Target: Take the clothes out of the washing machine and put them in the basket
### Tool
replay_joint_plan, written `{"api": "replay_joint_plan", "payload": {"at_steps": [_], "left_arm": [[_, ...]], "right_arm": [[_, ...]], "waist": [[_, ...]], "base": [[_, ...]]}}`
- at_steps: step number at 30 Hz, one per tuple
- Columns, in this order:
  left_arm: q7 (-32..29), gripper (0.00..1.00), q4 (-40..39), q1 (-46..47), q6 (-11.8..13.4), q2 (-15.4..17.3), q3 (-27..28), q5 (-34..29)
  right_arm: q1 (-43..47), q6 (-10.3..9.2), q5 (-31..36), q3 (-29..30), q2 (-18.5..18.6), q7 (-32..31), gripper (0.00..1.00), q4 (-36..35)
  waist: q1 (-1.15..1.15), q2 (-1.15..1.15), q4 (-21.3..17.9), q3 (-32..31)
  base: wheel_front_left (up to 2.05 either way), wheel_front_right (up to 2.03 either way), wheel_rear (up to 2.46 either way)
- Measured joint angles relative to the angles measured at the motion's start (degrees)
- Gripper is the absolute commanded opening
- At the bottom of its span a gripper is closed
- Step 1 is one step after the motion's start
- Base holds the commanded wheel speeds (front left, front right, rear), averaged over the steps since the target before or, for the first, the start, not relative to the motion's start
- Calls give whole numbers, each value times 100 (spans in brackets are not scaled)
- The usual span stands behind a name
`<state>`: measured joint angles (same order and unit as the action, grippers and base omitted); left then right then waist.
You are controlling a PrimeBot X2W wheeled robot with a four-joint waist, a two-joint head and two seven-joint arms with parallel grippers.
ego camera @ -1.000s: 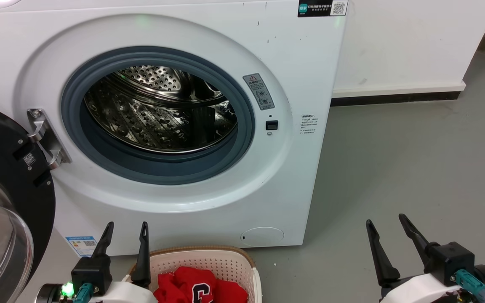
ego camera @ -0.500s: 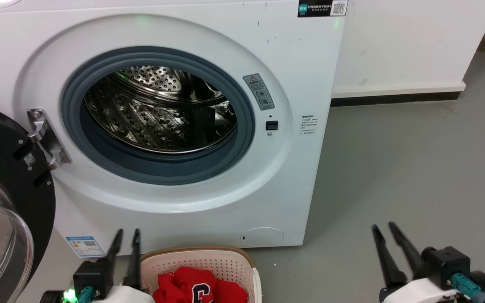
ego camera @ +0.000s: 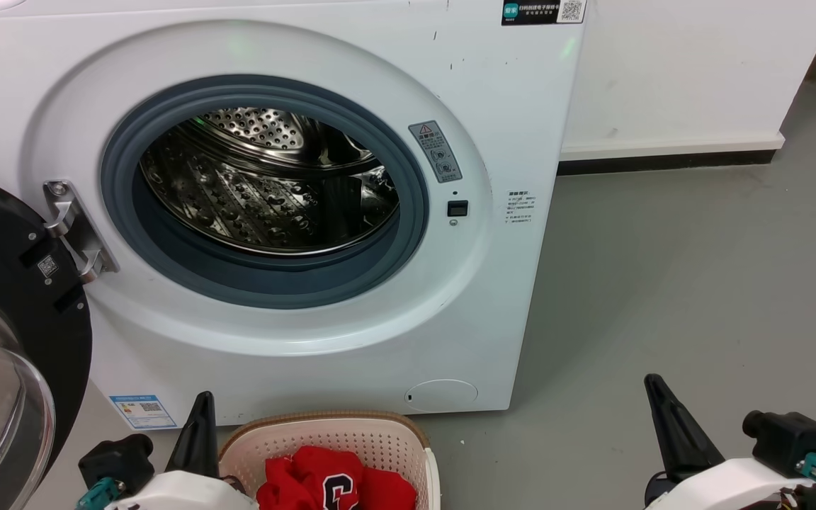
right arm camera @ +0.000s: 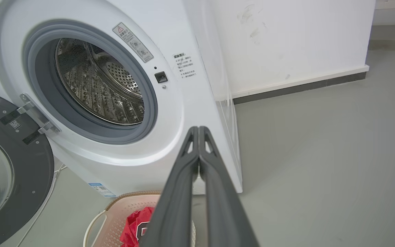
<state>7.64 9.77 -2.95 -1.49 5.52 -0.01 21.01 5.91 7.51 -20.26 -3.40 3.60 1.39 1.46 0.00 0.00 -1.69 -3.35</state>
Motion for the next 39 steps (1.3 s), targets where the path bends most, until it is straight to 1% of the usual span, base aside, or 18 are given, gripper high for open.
{"api": "replay_joint_plan", "payload": {"at_steps": [5,6,7,24,39], "left_arm": [[-81,0,21,36,-40,-20,29,514],[-124,0,31,90,-54,-26,40,714],[-124,0,31,90,-54,-26,40,714],[-421,0,122,237,-182,-71,186,2226],[-649,0,187,385,-257,-105,277,3346]], "right_arm": [[-66,0,-568,24,21,-26,0,89],[-122,0,-772,34,33,-43,0,116],[-122,0,-772,34,33,-43,0,116],[-362,0,-2393,133,92,-112,0,385],[-509,-1,-3560,247,121,-194,0,584]], "waist": [[0,0,7,16],[0,0,10,22],[0,0,10,22],[0,0,36,76],[0,0,58,123]], "base": [[0,0,0],[0,0,0],[0,0,0],[0,0,0],[0,0,0]]}}
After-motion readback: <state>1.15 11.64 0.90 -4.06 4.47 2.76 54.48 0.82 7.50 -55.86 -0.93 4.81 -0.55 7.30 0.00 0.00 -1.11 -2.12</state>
